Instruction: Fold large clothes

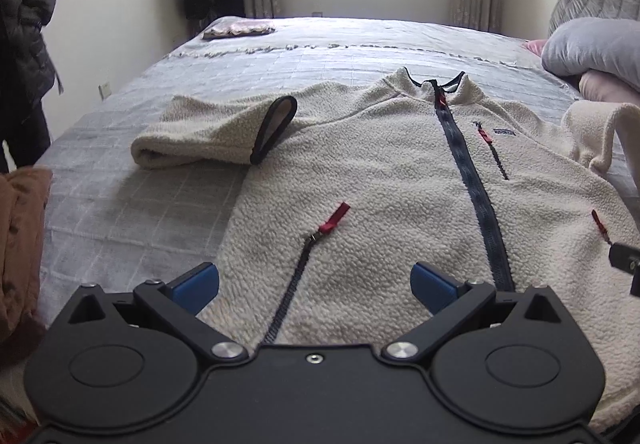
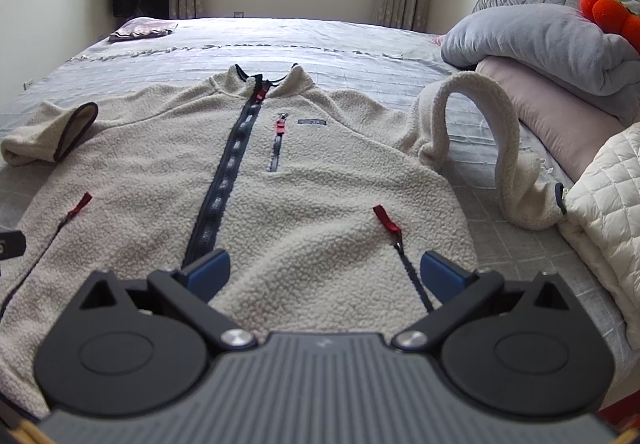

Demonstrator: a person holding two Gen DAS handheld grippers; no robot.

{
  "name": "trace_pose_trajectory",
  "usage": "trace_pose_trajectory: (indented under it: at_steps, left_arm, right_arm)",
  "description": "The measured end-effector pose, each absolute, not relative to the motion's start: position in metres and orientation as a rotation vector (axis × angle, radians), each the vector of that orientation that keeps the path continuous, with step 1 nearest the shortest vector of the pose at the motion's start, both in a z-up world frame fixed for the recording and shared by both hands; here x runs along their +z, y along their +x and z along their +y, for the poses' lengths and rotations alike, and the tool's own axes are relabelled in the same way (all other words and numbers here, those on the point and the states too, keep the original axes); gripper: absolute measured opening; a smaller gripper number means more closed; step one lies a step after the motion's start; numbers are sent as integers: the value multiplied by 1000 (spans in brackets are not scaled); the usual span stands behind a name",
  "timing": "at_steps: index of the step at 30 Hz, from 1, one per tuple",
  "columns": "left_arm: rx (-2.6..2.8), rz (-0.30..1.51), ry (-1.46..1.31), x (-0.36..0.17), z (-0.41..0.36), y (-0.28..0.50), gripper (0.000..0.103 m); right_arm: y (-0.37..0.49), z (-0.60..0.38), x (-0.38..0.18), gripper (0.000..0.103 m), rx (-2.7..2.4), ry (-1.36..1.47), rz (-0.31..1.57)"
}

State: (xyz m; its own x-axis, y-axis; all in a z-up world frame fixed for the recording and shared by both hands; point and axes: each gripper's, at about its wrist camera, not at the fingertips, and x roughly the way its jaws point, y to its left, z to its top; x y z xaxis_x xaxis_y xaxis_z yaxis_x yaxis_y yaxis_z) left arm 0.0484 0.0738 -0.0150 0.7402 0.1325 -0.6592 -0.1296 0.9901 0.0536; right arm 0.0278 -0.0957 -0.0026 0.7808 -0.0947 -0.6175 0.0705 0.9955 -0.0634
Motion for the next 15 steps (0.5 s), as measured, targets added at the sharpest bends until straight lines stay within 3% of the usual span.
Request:
trace_pose_trajectory:
  at_steps: [15]
  left_arm:
    - [77,797,90,-35,145,197,103]
  right_arm:
    - [90,-110,-18,103,10,-23,765]
